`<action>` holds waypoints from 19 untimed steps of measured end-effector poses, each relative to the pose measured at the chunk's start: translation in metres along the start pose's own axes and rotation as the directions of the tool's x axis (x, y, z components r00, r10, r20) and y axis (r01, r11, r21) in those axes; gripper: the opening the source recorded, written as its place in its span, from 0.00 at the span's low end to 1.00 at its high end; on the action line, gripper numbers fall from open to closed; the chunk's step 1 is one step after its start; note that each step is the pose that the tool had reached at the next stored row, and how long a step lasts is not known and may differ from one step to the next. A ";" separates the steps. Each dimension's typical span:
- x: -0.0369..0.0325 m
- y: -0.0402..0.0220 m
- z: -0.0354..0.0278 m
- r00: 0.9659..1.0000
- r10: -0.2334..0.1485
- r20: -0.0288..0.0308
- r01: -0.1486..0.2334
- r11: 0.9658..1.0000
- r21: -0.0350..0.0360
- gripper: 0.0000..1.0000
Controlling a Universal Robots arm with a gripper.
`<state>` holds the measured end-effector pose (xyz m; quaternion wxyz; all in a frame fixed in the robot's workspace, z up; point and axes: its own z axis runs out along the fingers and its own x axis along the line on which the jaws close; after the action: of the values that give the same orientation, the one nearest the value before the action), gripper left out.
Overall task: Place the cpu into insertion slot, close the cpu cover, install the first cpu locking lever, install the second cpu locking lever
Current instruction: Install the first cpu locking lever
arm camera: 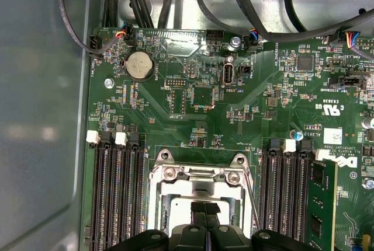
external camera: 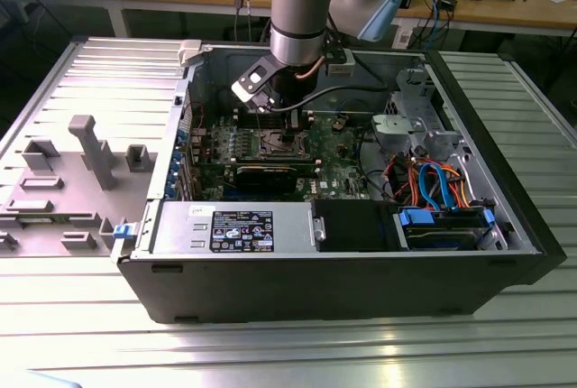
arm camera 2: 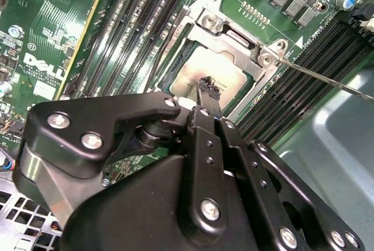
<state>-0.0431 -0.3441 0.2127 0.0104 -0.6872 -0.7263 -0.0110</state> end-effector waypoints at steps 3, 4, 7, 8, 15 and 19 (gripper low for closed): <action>0.0001 0.0001 -0.0003 1.000 0.000 0.000 0.000 1.000 0.000 0.11; 0.0001 0.0000 -0.0008 1.000 0.000 0.000 0.000 1.000 0.000 0.11; 0.0001 0.0000 -0.0029 1.000 0.000 0.000 0.000 1.000 0.000 0.11; 0.0001 0.0000 -0.0050 1.000 0.000 0.000 0.000 1.000 0.000 0.11; 0.0005 0.0001 -0.0141 1.000 0.000 0.003 0.000 1.000 0.000 0.11; 0.0008 0.0001 -0.0199 1.000 0.000 0.006 0.000 1.000 0.000 0.11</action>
<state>-0.0431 -0.3439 0.2326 0.0082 -0.6872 -0.7264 -0.0087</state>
